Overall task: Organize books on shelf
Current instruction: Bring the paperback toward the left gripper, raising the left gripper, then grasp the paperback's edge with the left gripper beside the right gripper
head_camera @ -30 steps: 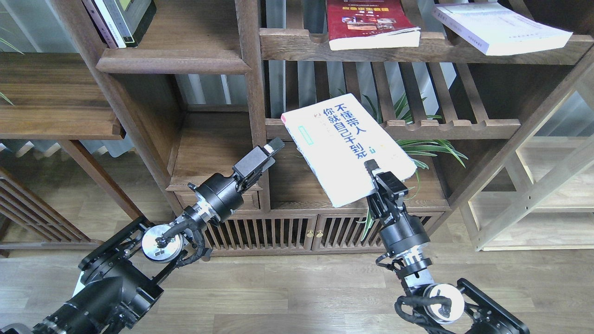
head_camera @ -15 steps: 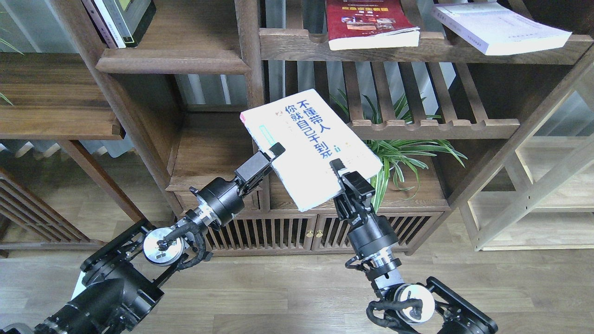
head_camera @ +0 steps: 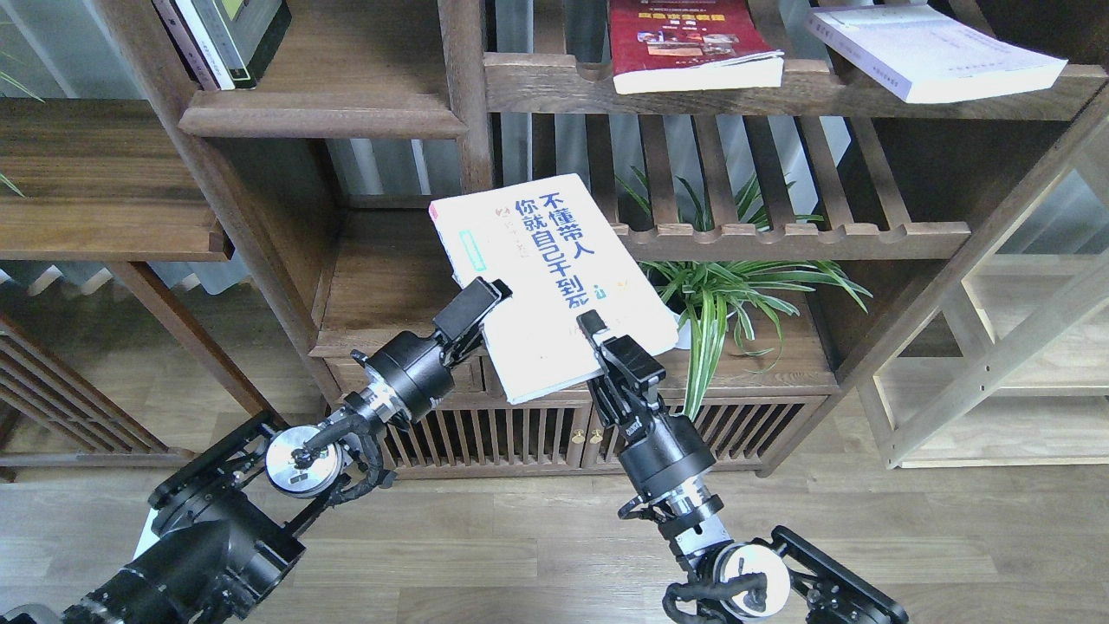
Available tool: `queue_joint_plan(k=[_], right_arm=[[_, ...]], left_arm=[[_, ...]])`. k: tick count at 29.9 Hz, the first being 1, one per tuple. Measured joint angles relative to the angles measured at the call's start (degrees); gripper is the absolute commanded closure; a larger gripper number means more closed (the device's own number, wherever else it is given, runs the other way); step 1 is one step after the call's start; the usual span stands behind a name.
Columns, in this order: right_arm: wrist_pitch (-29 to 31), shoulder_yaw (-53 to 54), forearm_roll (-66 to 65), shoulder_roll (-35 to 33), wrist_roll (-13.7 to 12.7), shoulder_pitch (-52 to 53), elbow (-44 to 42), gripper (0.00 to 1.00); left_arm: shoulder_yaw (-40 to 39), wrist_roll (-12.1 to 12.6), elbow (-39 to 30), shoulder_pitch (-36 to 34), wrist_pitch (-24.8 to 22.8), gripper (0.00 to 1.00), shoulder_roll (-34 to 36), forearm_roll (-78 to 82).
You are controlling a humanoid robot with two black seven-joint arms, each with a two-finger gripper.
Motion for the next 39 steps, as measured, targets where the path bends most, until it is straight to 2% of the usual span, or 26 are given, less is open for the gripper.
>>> queue_joint_plan(k=[17, 39], right_arm=[[0.0, 1.9, 0.0, -0.9, 0.1, -0.4, -1.6, 0.96], [0.0, 1.1, -0.1, -0.6, 0.0, -0.5, -1.6, 0.95]], left_arm=[[0.2, 0.3, -1.8, 2.9, 0.0, 0.04, 0.0, -1.3], [0.3, 0.8, -2.2, 2.3, 0.0, 0.08, 0.0, -2.9]])
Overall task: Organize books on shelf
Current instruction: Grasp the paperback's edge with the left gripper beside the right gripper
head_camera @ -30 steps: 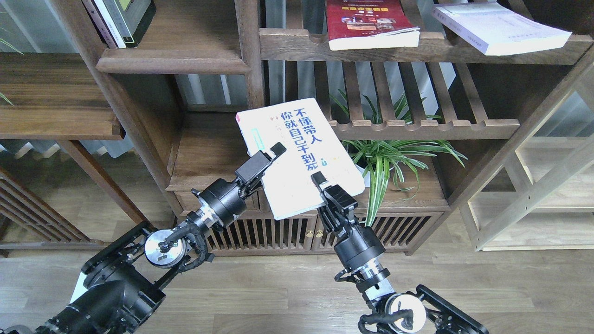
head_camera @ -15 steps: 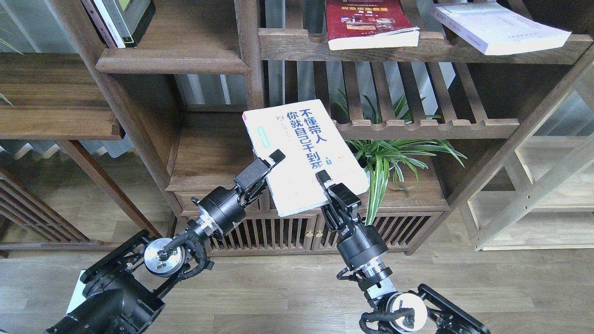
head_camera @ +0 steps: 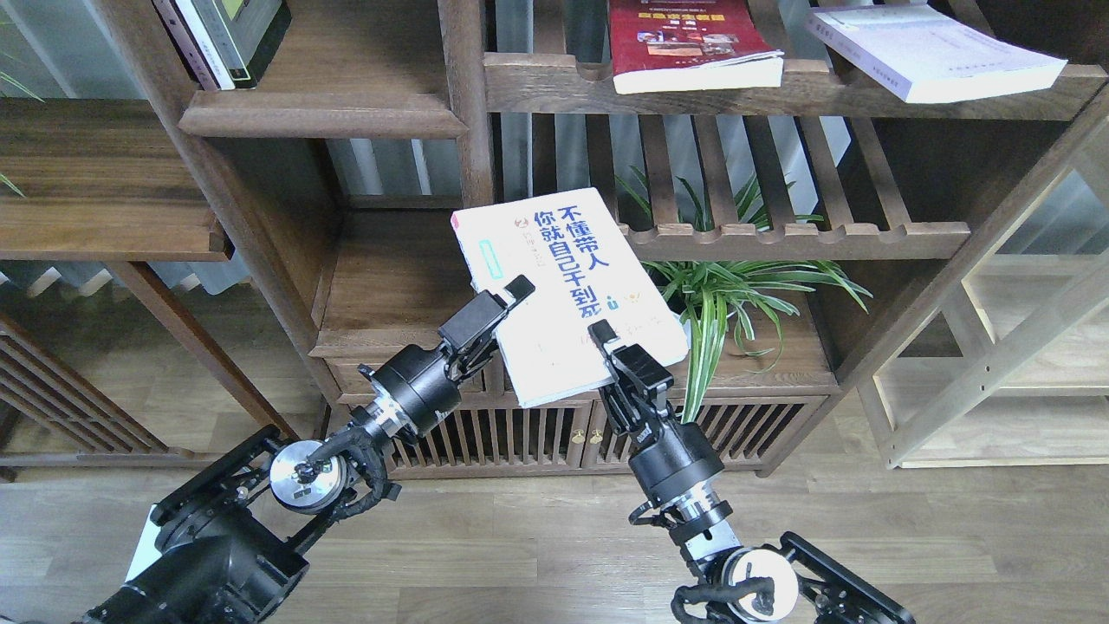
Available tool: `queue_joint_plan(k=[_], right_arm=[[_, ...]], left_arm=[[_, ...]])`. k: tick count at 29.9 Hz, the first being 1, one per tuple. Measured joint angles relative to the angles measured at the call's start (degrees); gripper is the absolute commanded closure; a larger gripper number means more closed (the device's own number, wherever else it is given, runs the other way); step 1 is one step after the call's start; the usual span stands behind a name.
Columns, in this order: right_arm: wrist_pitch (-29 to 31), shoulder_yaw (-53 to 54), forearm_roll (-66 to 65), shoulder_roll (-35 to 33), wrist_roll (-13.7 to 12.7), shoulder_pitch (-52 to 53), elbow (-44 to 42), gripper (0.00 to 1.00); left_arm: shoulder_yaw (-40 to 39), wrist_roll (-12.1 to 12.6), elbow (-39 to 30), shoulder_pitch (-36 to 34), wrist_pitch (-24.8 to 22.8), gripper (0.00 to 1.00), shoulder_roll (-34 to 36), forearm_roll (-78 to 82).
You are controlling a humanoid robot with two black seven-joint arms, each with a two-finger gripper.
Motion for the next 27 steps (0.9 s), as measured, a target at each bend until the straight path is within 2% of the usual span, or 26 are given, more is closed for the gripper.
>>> queue_joint_plan(k=[10, 22, 27], right_arm=[[0.0, -1.5, -0.5, 0.0, -0.1, -0.5, -0.1, 0.95], [0.0, -1.8, -1.7, 0.3, -0.1, -0.6, -0.1, 0.95], [0.0, -1.8, -1.7, 0.3, -0.1, -0.6, -0.1, 0.94]], left_arm=[[0.0, 0.0, -0.1, 0.0, 0.0, 0.15, 0.0, -0.2], [0.0, 0.0, -0.5, 0.2, 0.0, 0.38, 0.0, -0.3], [1.0, 0.1, -0.6, 0.6, 0.0, 0.54, 0.0, -0.3]])
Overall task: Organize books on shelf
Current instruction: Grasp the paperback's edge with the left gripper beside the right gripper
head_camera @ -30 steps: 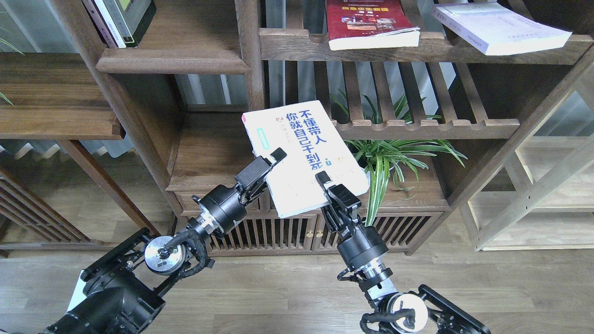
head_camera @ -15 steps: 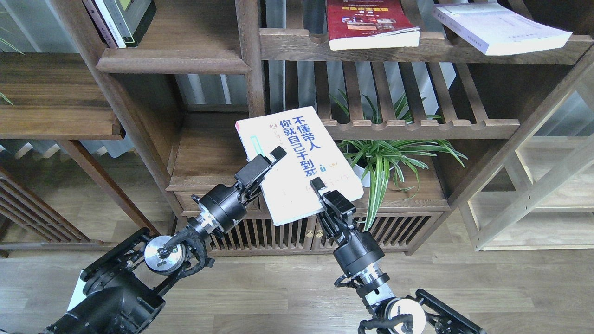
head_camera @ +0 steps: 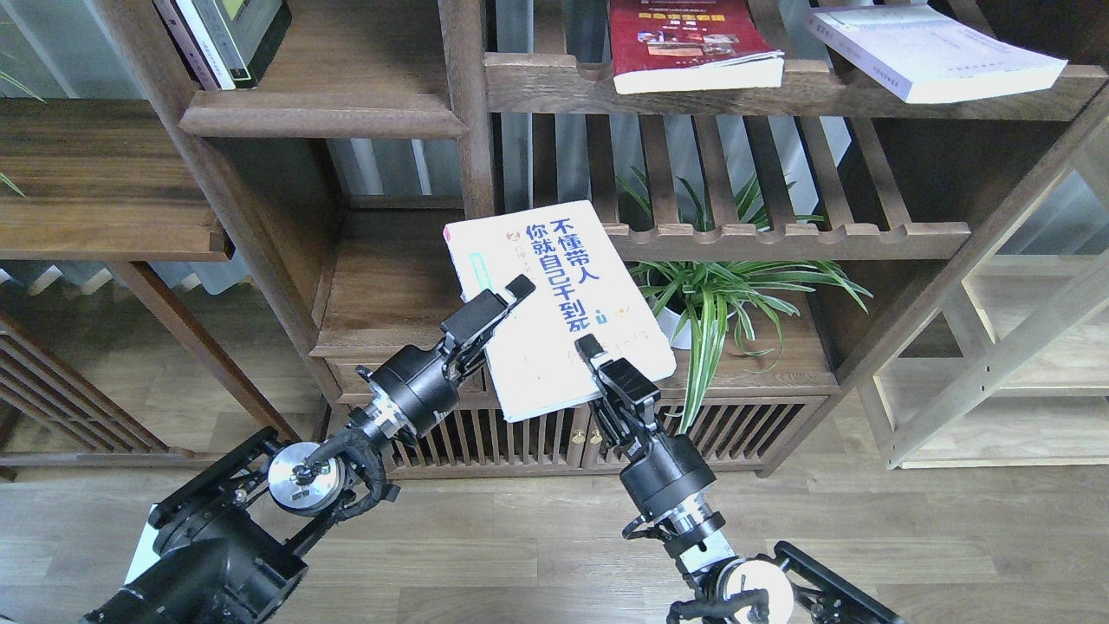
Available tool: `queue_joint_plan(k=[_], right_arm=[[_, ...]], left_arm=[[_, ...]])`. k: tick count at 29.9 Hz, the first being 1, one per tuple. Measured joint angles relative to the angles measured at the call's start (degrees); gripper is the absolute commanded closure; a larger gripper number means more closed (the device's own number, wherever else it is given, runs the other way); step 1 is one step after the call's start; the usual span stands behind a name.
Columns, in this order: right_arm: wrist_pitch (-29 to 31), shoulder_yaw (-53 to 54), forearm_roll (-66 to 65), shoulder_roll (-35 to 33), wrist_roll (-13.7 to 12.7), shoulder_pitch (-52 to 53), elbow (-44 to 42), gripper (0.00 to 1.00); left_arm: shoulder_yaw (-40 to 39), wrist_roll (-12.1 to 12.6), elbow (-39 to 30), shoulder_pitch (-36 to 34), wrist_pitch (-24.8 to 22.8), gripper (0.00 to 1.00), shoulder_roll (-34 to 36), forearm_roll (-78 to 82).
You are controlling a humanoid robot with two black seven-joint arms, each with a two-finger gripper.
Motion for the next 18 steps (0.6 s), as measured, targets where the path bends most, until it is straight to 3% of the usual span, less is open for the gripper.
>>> queue_joint_plan(k=[12, 16, 18], right_arm=[[0.0, -0.7, -0.3, 0.5, 0.0, 0.1, 0.1, 0.93], [0.0, -0.7, -0.3, 0.5, 0.0, 0.1, 0.1, 0.89], [0.0, -0.7, -0.4, 0.5, 0.0, 0.1, 0.1, 0.84]], left_arm=[[1.3, 0.1, -1.0, 0.1, 0.0, 0.8, 0.0, -0.4], [1.3, 0.1, -1.2, 0.1, 0.0, 0.96, 0.0, -0.5], [1.3, 0.1, -1.2, 0.1, 0.0, 0.97, 0.0, -0.8]])
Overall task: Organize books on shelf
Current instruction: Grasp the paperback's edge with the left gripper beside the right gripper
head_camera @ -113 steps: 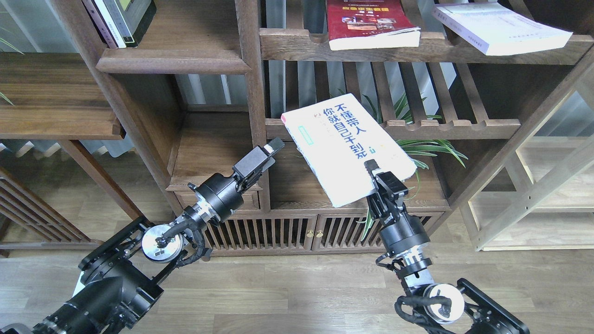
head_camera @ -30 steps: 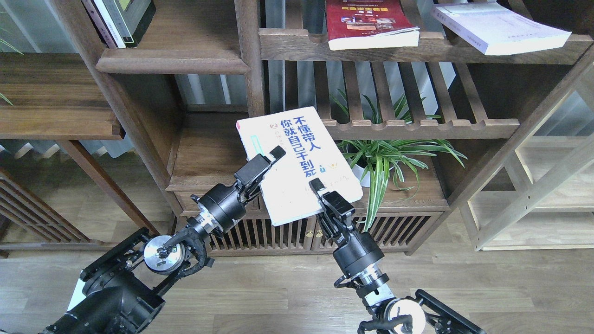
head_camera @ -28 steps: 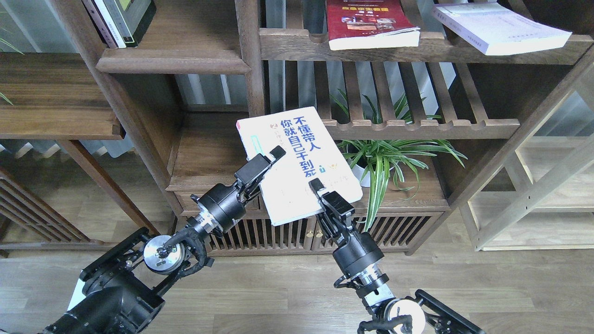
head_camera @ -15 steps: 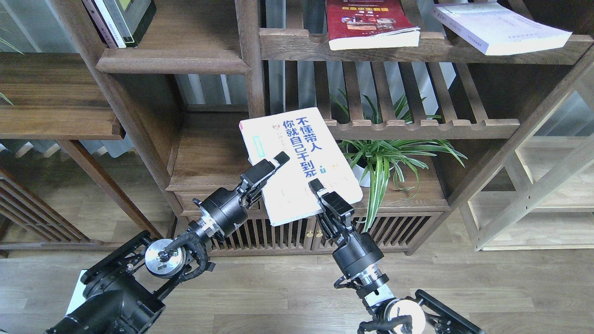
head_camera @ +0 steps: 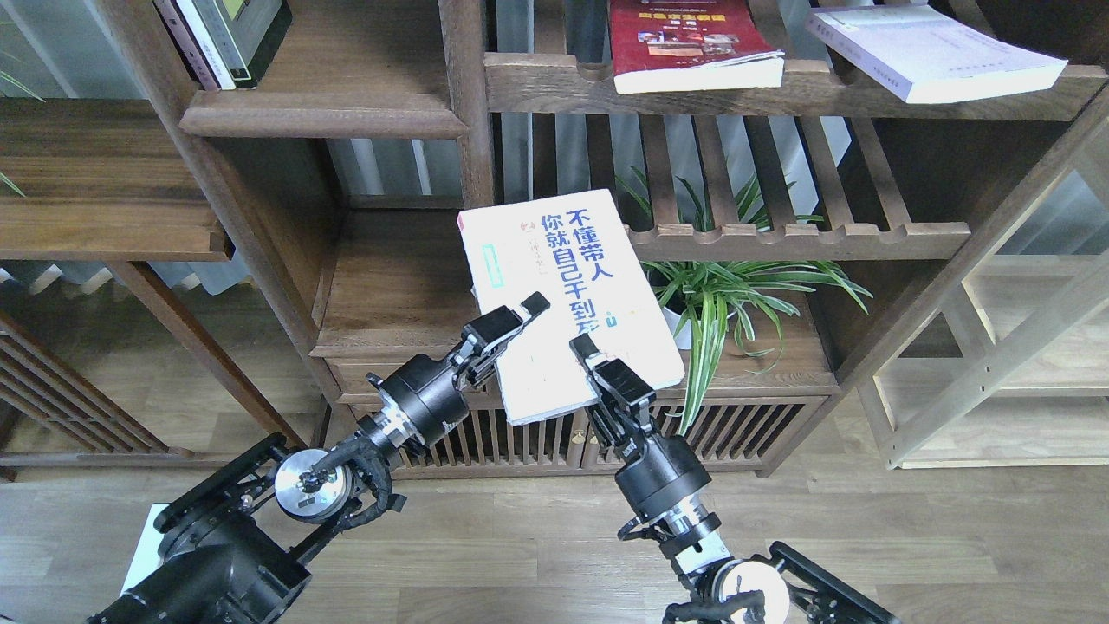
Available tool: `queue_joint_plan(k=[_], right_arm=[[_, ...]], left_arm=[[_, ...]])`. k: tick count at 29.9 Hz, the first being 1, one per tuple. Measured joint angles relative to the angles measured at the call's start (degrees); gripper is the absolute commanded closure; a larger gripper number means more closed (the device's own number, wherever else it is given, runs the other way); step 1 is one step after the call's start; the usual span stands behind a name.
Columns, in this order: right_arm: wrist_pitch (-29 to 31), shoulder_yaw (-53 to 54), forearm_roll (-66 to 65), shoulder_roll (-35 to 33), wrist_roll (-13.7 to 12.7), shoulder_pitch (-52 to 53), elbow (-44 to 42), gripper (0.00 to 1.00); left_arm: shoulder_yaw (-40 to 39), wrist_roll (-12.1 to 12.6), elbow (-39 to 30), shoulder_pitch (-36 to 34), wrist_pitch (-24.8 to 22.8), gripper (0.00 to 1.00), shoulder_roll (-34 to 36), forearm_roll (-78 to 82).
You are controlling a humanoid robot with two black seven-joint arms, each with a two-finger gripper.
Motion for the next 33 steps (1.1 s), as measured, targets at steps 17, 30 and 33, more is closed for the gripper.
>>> queue_joint_plan(k=[17, 30, 33], right_arm=[[0.0, 0.7, -0.1, -0.9, 0.0, -0.8, -0.2, 0.39], [0.0, 4.2, 0.1, -2.9, 0.1, -0.7, -0.6, 0.32], [0.0, 6.0, 0.3, -3.6, 0.2, -0.7, -0.8, 0.32]], left_arm=[[0.2, -0.2, 0.2, -0.1, 0.0, 1.0, 0.0, -0.5], [0.5, 0.0, -0.5, 0.0, 0.0, 1.0, 2.8, 0.9], [0.5, 0.0, -0.9, 0.0, 0.0, 1.0, 5.7, 1.1]])
